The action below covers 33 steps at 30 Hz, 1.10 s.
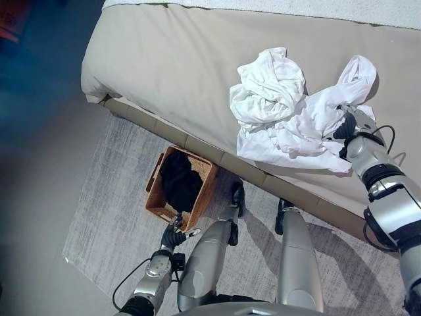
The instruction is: Pick up clothes into the bucket
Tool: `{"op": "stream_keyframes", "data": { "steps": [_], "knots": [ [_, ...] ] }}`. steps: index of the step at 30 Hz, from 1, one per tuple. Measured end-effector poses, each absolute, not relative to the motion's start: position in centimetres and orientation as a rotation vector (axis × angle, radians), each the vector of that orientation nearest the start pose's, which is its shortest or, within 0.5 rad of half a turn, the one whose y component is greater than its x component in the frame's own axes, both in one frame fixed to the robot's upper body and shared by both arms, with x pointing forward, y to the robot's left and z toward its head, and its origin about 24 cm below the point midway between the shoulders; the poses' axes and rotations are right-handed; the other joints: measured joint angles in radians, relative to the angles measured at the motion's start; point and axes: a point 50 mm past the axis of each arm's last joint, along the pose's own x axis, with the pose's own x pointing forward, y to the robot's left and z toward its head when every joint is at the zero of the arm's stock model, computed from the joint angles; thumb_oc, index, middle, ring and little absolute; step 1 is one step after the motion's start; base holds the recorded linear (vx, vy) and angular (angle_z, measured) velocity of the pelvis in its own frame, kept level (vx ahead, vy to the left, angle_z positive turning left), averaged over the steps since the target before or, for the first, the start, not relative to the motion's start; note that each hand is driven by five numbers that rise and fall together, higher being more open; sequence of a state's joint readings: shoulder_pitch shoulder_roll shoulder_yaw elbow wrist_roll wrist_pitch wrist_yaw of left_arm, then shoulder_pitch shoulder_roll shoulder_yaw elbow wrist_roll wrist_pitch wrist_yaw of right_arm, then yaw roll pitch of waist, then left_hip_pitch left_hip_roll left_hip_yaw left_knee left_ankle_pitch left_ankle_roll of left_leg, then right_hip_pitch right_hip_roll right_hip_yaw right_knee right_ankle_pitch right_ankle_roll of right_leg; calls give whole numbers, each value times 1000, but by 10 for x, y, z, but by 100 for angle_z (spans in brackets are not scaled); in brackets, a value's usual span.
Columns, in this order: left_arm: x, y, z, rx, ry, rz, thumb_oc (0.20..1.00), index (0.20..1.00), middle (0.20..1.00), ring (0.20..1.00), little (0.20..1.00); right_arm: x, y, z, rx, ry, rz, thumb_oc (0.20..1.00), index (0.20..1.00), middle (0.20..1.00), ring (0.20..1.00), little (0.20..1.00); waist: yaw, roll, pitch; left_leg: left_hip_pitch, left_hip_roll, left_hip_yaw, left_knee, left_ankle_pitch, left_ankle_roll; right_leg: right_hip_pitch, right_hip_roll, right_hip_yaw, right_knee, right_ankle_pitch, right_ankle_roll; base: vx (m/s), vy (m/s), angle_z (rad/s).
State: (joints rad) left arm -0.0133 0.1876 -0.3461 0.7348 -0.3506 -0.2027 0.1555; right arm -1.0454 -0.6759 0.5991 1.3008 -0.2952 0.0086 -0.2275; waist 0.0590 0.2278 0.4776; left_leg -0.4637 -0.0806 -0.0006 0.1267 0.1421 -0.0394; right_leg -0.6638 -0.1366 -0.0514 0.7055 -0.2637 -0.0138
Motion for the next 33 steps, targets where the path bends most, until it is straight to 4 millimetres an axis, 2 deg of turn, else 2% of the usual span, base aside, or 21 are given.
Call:
{"op": "stream_keyframes", "data": {
  "steps": [4,6,7,11,13,14,15,16,18,19,21,26,29,33],
  "knots": [
    [201,153,-96,-26,555,24,1000,1000,1000,1000,1000,387,-305,155,-1289,213,-335,200,200,200,200,200,0,0,0,-3,5,-1,-1,2,1,-4,4,0,0,2,-2,0,0,0],
    [204,152,-94,-28,546,24,1000,1000,1000,1000,1000,389,-299,160,-1213,153,-354,200,200,200,200,200,-6,0,0,-5,3,-1,-4,2,1,-5,3,-1,-1,3,-2,0,0,0],
    [205,152,-93,-29,537,25,1000,1000,1000,1000,1000,390,-294,163,-1170,104,-362,200,200,200,200,200,-19,-1,0,-5,4,-2,-5,2,1,-4,3,0,-3,4,-3,0,0,0],
    [212,154,-86,-38,502,43,1000,1000,1000,1000,1000,386,-283,190,-1085,-107,-402,200,200,200,200,200,-24,-6,4,-4,2,1,-10,2,2,-4,6,3,-12,13,-3,-10,6,-4],
    [216,156,-83,-39,483,58,1000,1000,1000,1000,1000,380,-285,215,-1098,-222,-437,200,200,200,200,200,-32,-10,7,-2,6,-1,-18,3,2,3,9,1,-27,23,0,0,0,0],
    [217,160,-82,-39,479,78,1000,1000,1000,1000,1000,374,-286,235,-1095,-317,-482,200,200,200,200,200,-27,-20,14,10,7,-2,-20,5,4,20,12,-2,-40,27,0,5,18,-5],
    [218,163,-82,-38,478,92,1000,1000,1000,1000,1000,368,-296,250,-1084,-368,-551,200,200,200,200,200,-28,-34,23,44,10,-2,-27,5,4,59,14,-4,-59,31,2,21,18,-3],
    [218,163,-82,-37,478,93,1000,1000,1000,1000,1000,365,-302,256,-1085,-377,-586,200,200,200,200,200,-33,-37,25,62,12,-4,-33,4,4,82,15,-8,-72,32,4,0,0,0],
    [217,165,-82,-33,474,100,1000,1000,1000,1000,1000,357,-312,281,-1075,-441,-673,200,200,200,200,200,-48,-43,29,94,16,-7,-47,4,5,127,22,-10,-107,39,14,45,9,-4],
    [220,167,-80,-29,463,100,1000,1000,1000,1000,1000,350,-319,301,-1075,-495,-737,200,200,200,200,200,-49,-46,29,104,26,-1,-52,4,5,141,28,-7,-131,50,17,39,5,-13],
    [225,172,-74,-20,437,107,1000,1000,1000,1000,1000,337,-332,324,-1075,-535,-811,200,200,200,200,200,-48,-50,29,122,30,1,-64,5,6,167,34,-6,-165,68,27,44,7,-11],
    [228,193,-69,11,416,156,1000,1000,1000,1000,1000,321,-340,349,-1010,-628,-893,200,200,200,200,200,-73,-86,14,168,34,10,-81,0,12,228,41,4,-225,85,42,78,19,-10],
    [230,199,-65,-1,399,176,1000,1000,1000,1000,1000,317,-346,351,-980,-620,-909,200,200,200,200,200,-71,-103,15,215,40,24,-85,-2,16,284,49,12,-260,102,48,101,33,-17],
    [235,209,-46,13,316,155,1000,1000,1000,1000,1000,314,-349,351,-938,-626,-906,200,200,200,200,200,-71,-143,-40,250,54,32,-96,-14,16,333,64,22,-320,112,55,81,30,-15]
  ]
}}
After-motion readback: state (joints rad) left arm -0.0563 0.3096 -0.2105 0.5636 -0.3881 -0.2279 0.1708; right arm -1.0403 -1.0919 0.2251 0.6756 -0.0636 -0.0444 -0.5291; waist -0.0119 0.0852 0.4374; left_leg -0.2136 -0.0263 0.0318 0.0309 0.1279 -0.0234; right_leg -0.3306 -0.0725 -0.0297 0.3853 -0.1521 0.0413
